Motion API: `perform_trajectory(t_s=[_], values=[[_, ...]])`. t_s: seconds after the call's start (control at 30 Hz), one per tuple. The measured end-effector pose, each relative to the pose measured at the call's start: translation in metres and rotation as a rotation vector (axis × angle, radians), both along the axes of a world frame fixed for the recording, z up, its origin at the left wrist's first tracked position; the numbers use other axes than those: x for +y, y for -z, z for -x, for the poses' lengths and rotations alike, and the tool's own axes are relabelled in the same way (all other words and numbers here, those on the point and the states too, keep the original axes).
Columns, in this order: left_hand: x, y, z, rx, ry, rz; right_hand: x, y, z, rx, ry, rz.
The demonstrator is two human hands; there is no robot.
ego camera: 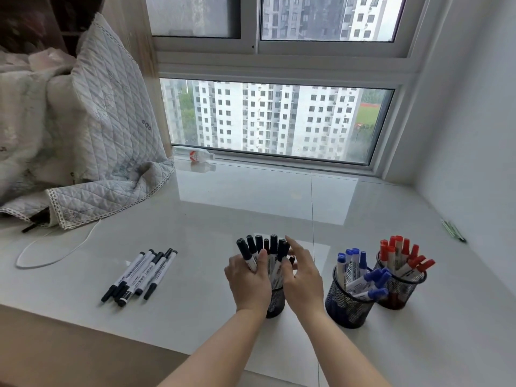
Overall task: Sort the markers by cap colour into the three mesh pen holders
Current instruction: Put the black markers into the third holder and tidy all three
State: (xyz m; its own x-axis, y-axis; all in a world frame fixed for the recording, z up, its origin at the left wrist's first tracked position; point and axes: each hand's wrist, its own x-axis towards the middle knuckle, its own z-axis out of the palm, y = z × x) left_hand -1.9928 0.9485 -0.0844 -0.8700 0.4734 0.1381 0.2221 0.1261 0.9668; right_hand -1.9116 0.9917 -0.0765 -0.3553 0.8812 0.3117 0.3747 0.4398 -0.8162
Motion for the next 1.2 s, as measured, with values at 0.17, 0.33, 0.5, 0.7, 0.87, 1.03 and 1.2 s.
perform_trajectory(t_s=[0.17,0.33,0.5,0.7,0.87,1.03,1.2], values=[[0.001,0.006,-0.002,-0.161,0.02,0.129,-0.003,0.008,0.0,-0.029,0.015,-0.029],[-0.005,-0.002,0.0,-0.215,0.079,0.131,-0.002,0.011,-0.002,0.008,0.025,0.037],[-0.018,-0.009,0.0,-0.16,0.099,0.062,-0.011,0.006,-0.004,0.055,0.116,-0.061],[-0.06,-0.006,0.035,-0.012,0.104,-0.009,-0.046,-0.018,0.024,0.201,0.219,-0.366],[-0.103,0.004,0.095,0.03,0.022,0.083,-0.086,-0.012,0.069,0.228,0.037,-0.437],[-0.143,0.016,0.157,0.115,-0.109,0.231,-0.102,0.014,0.112,0.177,-0.141,-0.045],[-0.156,0.029,0.205,0.297,-0.213,0.417,-0.101,0.04,0.149,0.013,-0.242,0.193]])
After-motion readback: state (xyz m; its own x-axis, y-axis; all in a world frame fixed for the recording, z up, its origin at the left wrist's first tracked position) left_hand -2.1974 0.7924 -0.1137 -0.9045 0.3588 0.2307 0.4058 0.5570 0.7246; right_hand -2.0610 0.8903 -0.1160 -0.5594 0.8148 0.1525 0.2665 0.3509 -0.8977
